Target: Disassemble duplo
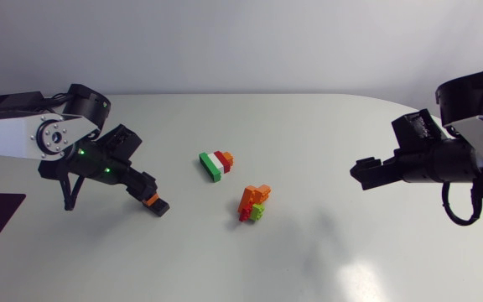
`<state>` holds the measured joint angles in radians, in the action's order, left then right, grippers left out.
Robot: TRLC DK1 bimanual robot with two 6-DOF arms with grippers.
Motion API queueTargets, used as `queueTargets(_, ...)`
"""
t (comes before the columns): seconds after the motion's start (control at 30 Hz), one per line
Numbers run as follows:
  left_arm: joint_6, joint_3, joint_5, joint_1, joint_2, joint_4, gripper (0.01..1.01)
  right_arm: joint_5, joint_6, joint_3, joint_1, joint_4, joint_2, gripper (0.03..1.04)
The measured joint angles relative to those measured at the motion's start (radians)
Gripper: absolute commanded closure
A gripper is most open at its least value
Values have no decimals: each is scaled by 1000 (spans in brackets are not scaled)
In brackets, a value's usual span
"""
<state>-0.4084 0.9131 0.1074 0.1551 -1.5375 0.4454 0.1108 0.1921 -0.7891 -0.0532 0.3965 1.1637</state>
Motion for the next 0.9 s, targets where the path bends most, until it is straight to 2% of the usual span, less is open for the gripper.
queueTargets(0.3, -2, -4, -33, -2, -101, 0, 215, 14, 32, 0, -27, 19, -21, 66)
queueTargets(0.4, -2, -4, -33, -2, -135, 0, 384, 21, 34, 0, -28, 24, -23, 66)
queueTargets(0.73, -2, -4, -31, -2, -157, -42, 531, 40, 49, 13, -63, 46, -73, 66)
queueTargets(0.9, -2, -10, -25, 11, -147, -88, 659, 43, 60, 15, -86, 47, -75, 67)
